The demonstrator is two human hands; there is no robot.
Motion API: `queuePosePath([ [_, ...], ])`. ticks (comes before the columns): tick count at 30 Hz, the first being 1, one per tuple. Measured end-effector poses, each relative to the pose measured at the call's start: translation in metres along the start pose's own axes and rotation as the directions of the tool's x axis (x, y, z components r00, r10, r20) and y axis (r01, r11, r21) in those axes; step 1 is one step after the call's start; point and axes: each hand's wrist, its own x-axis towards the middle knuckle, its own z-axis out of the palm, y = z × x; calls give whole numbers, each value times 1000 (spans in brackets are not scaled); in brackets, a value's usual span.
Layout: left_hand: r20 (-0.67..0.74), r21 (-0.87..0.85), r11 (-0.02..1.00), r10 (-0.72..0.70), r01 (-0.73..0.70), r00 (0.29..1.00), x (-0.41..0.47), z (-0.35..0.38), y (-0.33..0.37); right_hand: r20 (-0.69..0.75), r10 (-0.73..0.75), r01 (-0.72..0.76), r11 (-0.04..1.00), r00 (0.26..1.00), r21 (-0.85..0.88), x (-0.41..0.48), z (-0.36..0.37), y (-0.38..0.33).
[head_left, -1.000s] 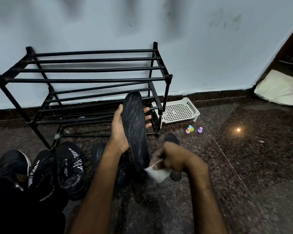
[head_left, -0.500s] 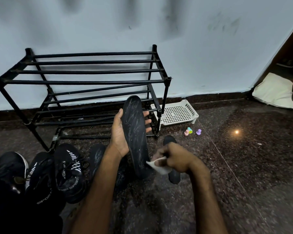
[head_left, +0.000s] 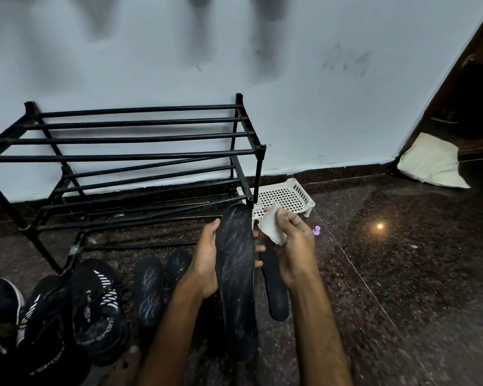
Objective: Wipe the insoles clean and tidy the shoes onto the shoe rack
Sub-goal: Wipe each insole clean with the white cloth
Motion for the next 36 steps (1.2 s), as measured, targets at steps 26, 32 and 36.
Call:
queuePosePath([
  [26,-65,-59,994,-94,90,993,5,20,-12,326,-633,473,72,702,-878,6,14,7],
  [32,-70,-114,992,-69,61,995,1,15,0,469,-391,524,39,792,-851,6,12,2],
  [36,-71,-58,996,-69,65,995,-1,23,3,361,-613,496,60,703,-866,7,23,-3],
])
